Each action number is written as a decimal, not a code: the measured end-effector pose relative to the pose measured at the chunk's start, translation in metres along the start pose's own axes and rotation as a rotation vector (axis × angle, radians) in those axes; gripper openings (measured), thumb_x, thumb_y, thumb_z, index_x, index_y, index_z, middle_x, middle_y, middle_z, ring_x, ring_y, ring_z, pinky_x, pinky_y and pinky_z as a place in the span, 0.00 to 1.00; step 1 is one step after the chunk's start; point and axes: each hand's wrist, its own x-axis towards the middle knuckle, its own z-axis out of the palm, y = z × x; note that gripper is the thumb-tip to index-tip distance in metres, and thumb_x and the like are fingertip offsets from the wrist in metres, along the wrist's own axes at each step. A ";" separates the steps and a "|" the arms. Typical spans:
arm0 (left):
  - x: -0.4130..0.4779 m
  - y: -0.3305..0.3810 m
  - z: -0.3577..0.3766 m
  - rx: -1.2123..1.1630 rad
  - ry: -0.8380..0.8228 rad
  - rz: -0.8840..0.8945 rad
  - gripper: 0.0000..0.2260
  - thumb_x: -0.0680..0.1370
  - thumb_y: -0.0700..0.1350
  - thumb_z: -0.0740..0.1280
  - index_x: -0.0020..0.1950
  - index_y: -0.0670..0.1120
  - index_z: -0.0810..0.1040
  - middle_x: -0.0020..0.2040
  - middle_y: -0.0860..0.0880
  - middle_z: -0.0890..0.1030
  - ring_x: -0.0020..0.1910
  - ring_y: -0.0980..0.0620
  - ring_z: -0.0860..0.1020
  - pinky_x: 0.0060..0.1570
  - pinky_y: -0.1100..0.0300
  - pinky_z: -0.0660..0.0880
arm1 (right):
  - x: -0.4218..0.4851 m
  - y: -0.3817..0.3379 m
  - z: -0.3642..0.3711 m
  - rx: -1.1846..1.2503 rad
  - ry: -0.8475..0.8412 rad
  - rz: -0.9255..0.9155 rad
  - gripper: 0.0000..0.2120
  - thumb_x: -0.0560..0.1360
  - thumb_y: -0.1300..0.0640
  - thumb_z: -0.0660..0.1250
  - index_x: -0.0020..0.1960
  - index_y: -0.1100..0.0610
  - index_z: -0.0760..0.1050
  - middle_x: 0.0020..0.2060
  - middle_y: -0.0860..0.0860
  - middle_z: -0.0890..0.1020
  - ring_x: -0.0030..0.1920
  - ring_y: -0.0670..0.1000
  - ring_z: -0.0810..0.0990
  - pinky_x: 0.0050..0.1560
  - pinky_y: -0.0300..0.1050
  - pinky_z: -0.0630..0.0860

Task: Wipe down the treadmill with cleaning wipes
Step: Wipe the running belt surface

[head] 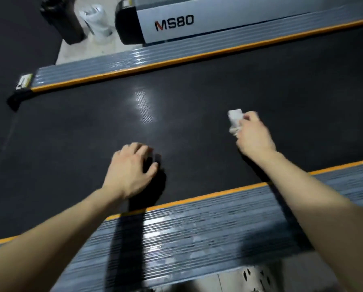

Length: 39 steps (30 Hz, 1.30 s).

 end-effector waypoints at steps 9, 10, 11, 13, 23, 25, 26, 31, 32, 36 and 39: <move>-0.009 -0.071 0.049 0.030 0.229 -0.076 0.23 0.84 0.58 0.58 0.77 0.51 0.73 0.78 0.47 0.72 0.79 0.43 0.67 0.77 0.41 0.62 | -0.098 -0.189 0.067 0.095 -0.450 -0.987 0.11 0.77 0.62 0.72 0.57 0.52 0.83 0.58 0.48 0.75 0.54 0.55 0.79 0.51 0.53 0.79; -0.006 -0.072 0.050 0.015 0.244 -0.075 0.23 0.85 0.58 0.58 0.77 0.51 0.74 0.78 0.48 0.72 0.79 0.44 0.67 0.78 0.41 0.61 | -0.085 -0.185 0.067 0.103 -0.429 -1.019 0.11 0.77 0.60 0.71 0.57 0.51 0.84 0.58 0.46 0.76 0.55 0.54 0.79 0.52 0.53 0.80; -0.005 -0.073 0.051 0.007 0.251 -0.076 0.23 0.85 0.58 0.58 0.77 0.52 0.74 0.78 0.49 0.72 0.79 0.45 0.67 0.78 0.42 0.61 | -0.063 -0.175 0.063 0.084 -0.368 -0.985 0.11 0.77 0.59 0.71 0.57 0.49 0.85 0.57 0.47 0.77 0.55 0.55 0.80 0.53 0.53 0.80; -0.007 -0.074 0.052 -0.009 0.274 -0.092 0.21 0.85 0.58 0.58 0.76 0.53 0.75 0.77 0.50 0.72 0.78 0.46 0.68 0.79 0.44 0.60 | -0.001 -0.137 0.050 -0.012 -0.128 -0.676 0.11 0.77 0.60 0.71 0.57 0.49 0.86 0.56 0.51 0.79 0.56 0.58 0.81 0.54 0.53 0.80; -0.004 -0.080 0.056 -0.080 0.357 -0.062 0.20 0.83 0.50 0.59 0.74 0.48 0.77 0.77 0.50 0.74 0.78 0.47 0.70 0.79 0.44 0.61 | -0.077 -0.208 0.076 0.121 -0.255 -0.860 0.10 0.76 0.62 0.70 0.55 0.53 0.83 0.50 0.52 0.79 0.49 0.57 0.80 0.49 0.52 0.80; -0.003 -0.079 0.057 -0.108 0.365 -0.065 0.19 0.83 0.48 0.60 0.73 0.47 0.77 0.76 0.50 0.75 0.78 0.47 0.70 0.78 0.44 0.62 | -0.081 -0.207 0.078 0.154 -0.343 -0.995 0.07 0.79 0.60 0.72 0.55 0.53 0.85 0.53 0.48 0.78 0.52 0.52 0.78 0.55 0.47 0.77; -0.003 -0.078 0.057 -0.102 0.362 -0.065 0.20 0.83 0.48 0.60 0.73 0.48 0.77 0.77 0.51 0.74 0.78 0.48 0.70 0.79 0.44 0.62 | -0.068 -0.199 0.077 0.154 -0.325 -0.961 0.07 0.78 0.59 0.72 0.54 0.51 0.86 0.53 0.48 0.78 0.52 0.51 0.79 0.56 0.45 0.76; -0.011 -0.092 0.030 -0.320 0.120 -0.050 0.27 0.79 0.59 0.63 0.78 0.53 0.73 0.84 0.51 0.66 0.85 0.52 0.58 0.84 0.48 0.53 | 0.026 -0.139 0.055 0.050 0.181 -0.011 0.10 0.79 0.63 0.69 0.58 0.57 0.84 0.58 0.58 0.77 0.55 0.66 0.81 0.57 0.55 0.79; -0.015 -0.104 0.019 -0.301 0.053 -0.053 0.34 0.75 0.64 0.65 0.80 0.55 0.69 0.86 0.49 0.62 0.86 0.50 0.54 0.85 0.47 0.52 | 0.025 -0.149 0.056 0.068 0.225 0.159 0.12 0.79 0.63 0.68 0.62 0.61 0.82 0.60 0.61 0.76 0.56 0.68 0.81 0.58 0.58 0.79; -0.030 -0.158 -0.013 -0.098 -0.272 -0.467 0.76 0.51 0.84 0.71 0.87 0.57 0.36 0.87 0.44 0.36 0.86 0.42 0.33 0.82 0.35 0.40 | -0.042 -0.270 0.102 0.059 -0.010 -0.402 0.14 0.76 0.63 0.70 0.60 0.58 0.80 0.51 0.57 0.78 0.50 0.64 0.82 0.47 0.53 0.80; -0.036 -0.172 -0.006 -0.198 -0.463 -0.614 0.85 0.40 0.89 0.65 0.83 0.55 0.24 0.82 0.46 0.22 0.82 0.43 0.24 0.81 0.31 0.34 | -0.092 -0.318 0.122 0.074 -0.451 -1.095 0.11 0.79 0.55 0.72 0.60 0.52 0.84 0.55 0.52 0.76 0.55 0.57 0.78 0.51 0.50 0.77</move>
